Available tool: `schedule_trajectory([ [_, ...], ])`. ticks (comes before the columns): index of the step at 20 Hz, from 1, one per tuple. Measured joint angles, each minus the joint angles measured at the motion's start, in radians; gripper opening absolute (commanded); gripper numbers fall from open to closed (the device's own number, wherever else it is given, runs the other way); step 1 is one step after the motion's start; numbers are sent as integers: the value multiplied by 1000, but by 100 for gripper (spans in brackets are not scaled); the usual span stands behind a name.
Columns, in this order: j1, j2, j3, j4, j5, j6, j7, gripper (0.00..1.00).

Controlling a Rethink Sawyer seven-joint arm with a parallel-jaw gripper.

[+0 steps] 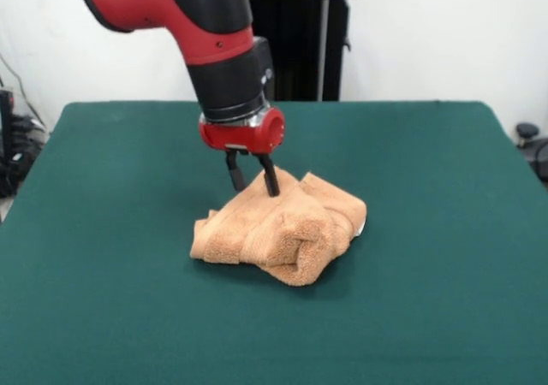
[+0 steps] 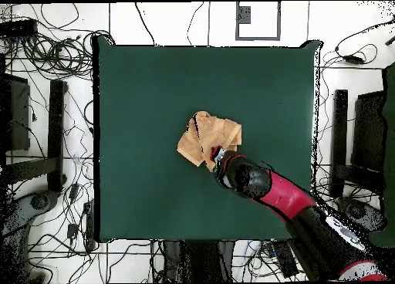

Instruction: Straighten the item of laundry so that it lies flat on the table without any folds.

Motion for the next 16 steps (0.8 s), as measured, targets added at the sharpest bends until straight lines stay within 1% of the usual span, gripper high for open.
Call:
schedule_trajectory([
  [5,0,29,1,0,-23,-19,0,100],
  [16,-12,31,5,12,-63,-47,0,100],
])
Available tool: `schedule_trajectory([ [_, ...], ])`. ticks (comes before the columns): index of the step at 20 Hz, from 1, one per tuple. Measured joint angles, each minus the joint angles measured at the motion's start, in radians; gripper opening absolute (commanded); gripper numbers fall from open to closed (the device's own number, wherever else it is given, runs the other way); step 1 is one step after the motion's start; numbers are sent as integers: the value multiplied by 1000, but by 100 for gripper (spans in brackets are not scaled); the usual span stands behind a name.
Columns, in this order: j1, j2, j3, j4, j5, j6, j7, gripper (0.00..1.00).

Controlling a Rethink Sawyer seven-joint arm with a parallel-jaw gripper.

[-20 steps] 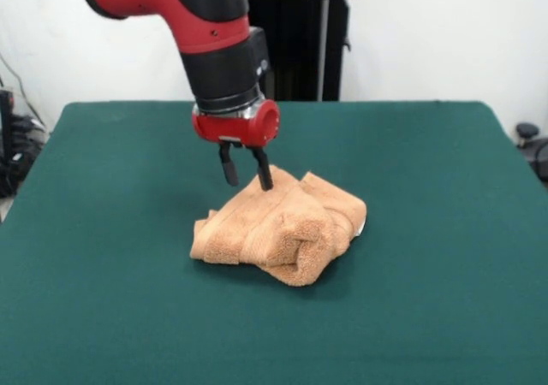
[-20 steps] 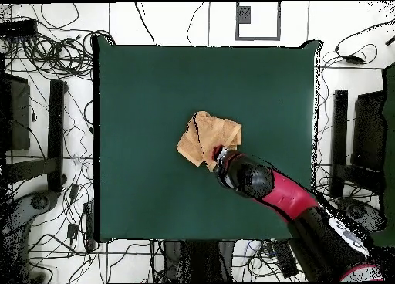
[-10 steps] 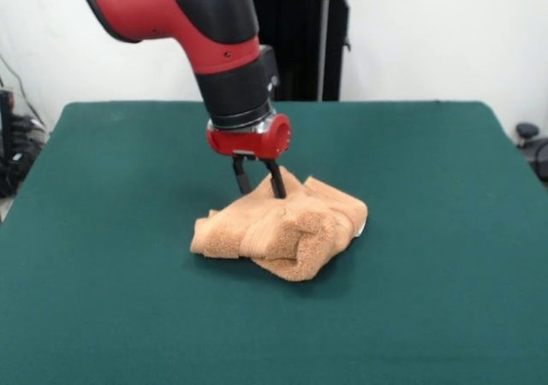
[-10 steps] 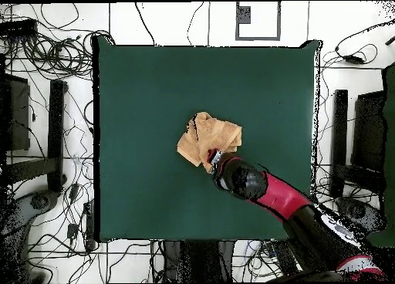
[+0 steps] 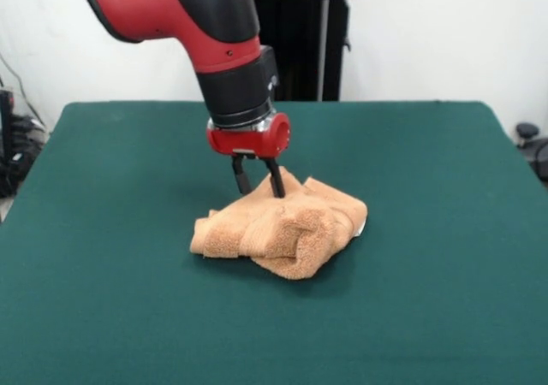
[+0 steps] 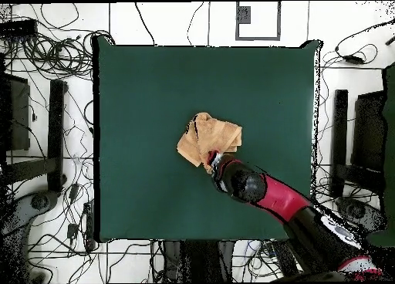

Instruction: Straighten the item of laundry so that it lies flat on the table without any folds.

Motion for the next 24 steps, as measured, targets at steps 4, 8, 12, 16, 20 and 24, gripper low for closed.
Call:
schedule_trajectory([
  [4,-24,0,14,16,-16,-11,0,100],
  [8,-47,1,20,26,-34,-21,0,100],
  [12,-54,11,20,29,-52,-39,0,100],
  [16,-54,34,21,30,-61,-61,0,100],
  [20,-54,41,21,33,-69,-82,0,100],
  [24,-54,41,21,34,-80,-89,0,100],
])
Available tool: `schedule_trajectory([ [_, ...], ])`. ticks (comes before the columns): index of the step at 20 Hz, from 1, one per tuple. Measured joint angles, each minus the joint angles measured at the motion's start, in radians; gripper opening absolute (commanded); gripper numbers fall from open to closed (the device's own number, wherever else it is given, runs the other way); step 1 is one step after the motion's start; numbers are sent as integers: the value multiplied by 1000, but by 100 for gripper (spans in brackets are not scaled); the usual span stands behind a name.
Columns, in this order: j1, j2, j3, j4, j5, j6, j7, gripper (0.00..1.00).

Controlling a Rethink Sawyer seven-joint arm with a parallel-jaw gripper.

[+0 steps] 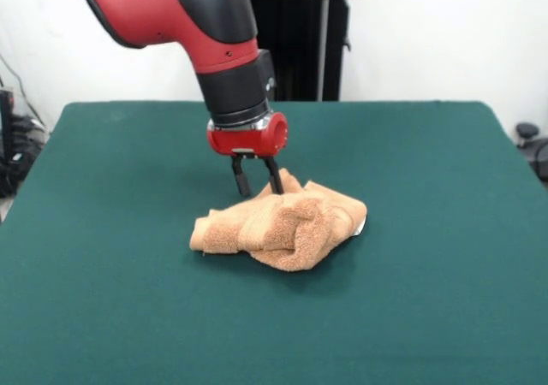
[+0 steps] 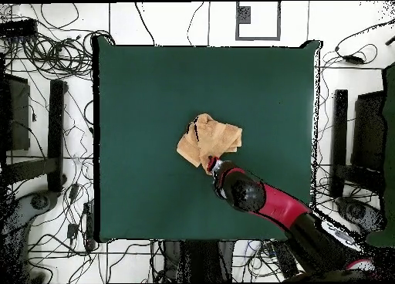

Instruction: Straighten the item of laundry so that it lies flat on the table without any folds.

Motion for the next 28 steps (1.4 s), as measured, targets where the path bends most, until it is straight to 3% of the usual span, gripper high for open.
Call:
schedule_trajectory([
  [28,9,-4,0,10,-3,-28,0,100],
])
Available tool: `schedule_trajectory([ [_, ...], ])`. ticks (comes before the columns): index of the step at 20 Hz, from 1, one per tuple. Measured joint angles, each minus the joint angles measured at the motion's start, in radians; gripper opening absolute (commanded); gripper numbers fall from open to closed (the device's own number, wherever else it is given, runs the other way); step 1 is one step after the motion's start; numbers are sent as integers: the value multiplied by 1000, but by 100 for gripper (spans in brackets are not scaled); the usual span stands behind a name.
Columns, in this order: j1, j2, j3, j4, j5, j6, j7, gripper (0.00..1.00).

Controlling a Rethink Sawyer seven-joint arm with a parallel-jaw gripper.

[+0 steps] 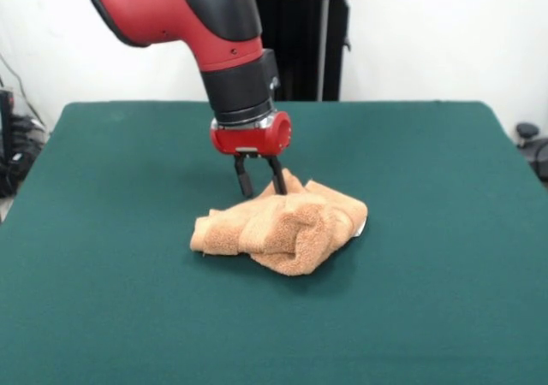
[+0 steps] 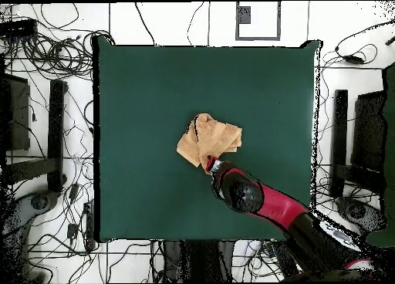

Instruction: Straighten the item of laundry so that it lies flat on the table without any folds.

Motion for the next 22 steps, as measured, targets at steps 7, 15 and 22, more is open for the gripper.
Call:
schedule_trajectory([
  [7,9,-19,0,6,0,0,0,100],
  [15,15,-26,0,8,0,0,0,100],
  [22,15,-26,0,8,0,0,0,100],
])
